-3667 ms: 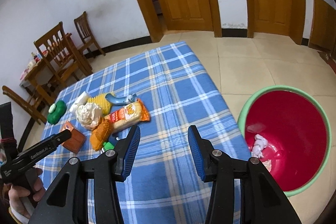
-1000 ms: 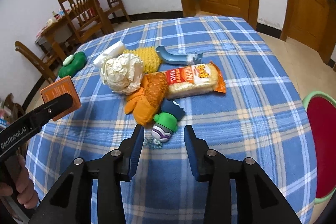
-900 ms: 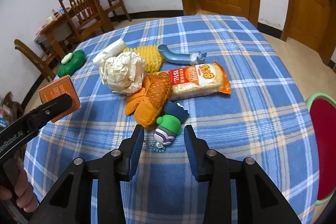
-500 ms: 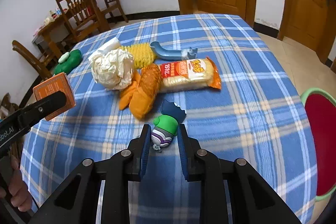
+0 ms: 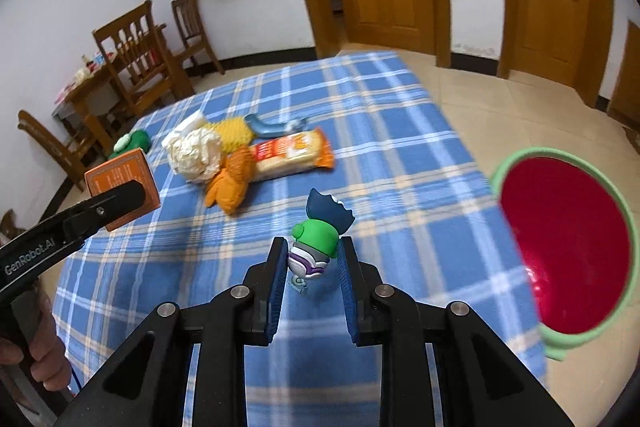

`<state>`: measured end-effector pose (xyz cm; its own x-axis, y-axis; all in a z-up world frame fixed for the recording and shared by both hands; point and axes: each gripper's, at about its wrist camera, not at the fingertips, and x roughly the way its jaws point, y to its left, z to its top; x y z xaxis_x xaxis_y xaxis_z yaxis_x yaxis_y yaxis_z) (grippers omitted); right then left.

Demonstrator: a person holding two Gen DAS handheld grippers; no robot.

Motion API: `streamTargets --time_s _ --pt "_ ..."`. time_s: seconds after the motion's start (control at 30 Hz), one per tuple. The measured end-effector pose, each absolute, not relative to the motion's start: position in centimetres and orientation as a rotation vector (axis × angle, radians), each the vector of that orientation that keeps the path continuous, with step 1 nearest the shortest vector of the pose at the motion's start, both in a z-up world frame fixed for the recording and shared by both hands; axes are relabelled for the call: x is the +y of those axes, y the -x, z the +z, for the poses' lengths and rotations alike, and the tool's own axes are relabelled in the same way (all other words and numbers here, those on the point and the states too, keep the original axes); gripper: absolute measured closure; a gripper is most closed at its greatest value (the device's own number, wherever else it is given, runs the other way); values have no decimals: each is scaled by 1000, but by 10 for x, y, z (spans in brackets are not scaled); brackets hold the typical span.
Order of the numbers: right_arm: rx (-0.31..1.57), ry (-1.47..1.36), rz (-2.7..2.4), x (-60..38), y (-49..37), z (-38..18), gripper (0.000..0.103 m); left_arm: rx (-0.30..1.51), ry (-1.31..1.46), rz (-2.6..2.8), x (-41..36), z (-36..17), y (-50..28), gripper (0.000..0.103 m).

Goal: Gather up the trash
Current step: 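Carry the orange box and green-capped toy over the red bin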

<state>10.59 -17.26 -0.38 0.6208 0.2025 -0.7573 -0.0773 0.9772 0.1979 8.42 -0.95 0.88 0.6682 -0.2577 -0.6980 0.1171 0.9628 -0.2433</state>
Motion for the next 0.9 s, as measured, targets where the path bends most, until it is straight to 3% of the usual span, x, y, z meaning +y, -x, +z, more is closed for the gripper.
streamTargets --time_s 0.5,0.9 --pt "780 -220 3 -249 -71 25 78 793 96 -334 -76 31 -80 47" --pt "779 -295 -107 -304 -66 14 78 827 16 -416 -140 26 -92 47"
